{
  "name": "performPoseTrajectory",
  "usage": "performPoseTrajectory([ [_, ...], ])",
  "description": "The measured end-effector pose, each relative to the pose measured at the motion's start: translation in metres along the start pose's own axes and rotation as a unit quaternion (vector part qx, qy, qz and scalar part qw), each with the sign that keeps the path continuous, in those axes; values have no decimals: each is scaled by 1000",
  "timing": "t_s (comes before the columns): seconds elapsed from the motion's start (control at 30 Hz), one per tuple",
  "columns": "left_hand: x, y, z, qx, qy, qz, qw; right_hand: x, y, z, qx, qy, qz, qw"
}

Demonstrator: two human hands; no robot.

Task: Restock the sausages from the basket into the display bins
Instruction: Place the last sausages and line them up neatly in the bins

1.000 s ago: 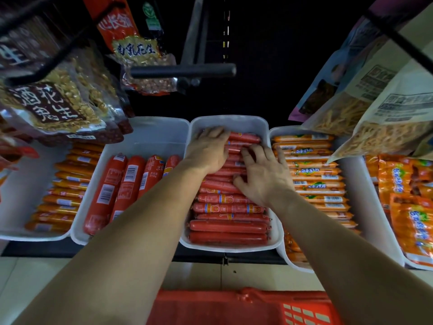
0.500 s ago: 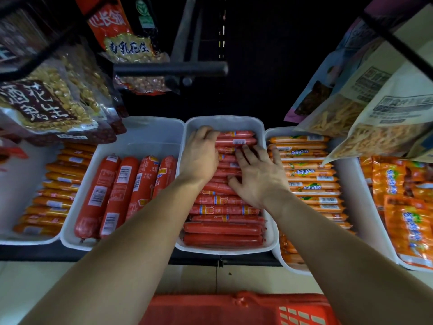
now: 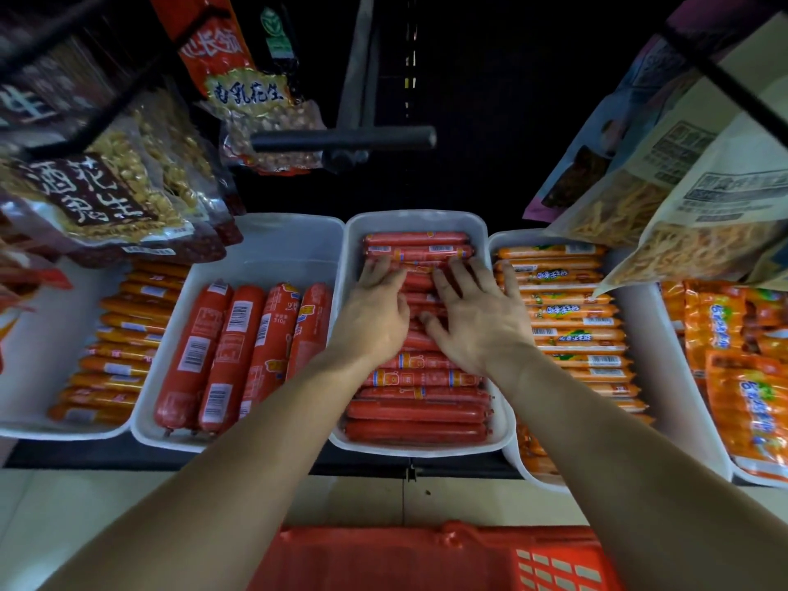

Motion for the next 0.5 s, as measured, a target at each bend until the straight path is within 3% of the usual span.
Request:
performPoseTrajectory([
  [0.1,13,11,4,22,-100,88,991,-1,6,-1,3,-26,-68,997],
  [0.2,20,-8,3,-6,-93,111,989,0,11,-2,-27,-21,-79,996],
  [0.37,16,-22,-1,-16,-41,61,997,-2,8,-1,-16,43,8,999],
  [0.5,4,14,1,-2,39,10,999,1,3,4,15,74,26,997],
])
Point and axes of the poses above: each hand's wrist, its own y-axis away from the middle knuckle, its own x-axis out of the palm, z = x × y, the point moved 1 cm from there along -y, towards the middle knuckle
